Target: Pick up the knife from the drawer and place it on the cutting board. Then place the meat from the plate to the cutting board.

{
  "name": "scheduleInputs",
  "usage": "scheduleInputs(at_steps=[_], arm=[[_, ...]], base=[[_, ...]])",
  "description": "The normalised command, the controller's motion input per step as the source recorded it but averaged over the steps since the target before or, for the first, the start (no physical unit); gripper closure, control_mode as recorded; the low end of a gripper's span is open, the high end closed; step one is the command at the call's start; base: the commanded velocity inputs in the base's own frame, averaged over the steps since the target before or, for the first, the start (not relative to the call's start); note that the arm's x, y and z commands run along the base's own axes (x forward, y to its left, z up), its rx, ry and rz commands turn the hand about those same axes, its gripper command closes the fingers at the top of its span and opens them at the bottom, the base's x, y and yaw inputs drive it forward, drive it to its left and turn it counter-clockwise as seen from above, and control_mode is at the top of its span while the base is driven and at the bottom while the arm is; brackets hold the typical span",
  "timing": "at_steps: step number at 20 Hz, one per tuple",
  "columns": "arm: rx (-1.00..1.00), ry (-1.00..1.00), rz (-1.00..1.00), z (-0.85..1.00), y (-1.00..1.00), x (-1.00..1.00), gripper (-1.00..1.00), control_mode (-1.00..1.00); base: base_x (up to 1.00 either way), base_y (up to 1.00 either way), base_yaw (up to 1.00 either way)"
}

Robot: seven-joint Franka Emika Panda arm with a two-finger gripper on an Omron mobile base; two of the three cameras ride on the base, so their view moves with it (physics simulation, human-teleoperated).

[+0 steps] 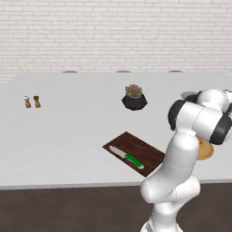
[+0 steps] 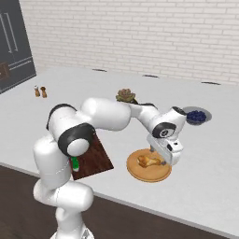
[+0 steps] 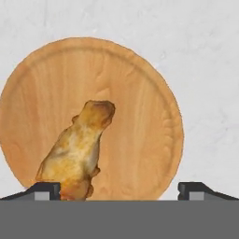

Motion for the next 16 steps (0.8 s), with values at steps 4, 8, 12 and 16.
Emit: scheduleInputs(at_steps=[4, 8, 12, 16], arm=[[0.08, 0.03, -0.10, -0.22, 0.04, 0.53, -1.00, -1.00], [0.00, 0.02, -0.03, -0.33, 0.44, 0.07, -1.00, -1.00], [0.00, 0.04, -0.01, -0.41, 0.67, -0.02, -1.00, -1.00], [0.00, 0.00, 0.00, -0.29, 0.63, -0.05, -1.00, -1.00]], base=[[0.00, 0.00, 0.00], [0.00, 0.00, 0.00], [0.00, 0.00, 0.00], [0.00, 0.00, 0.00]])
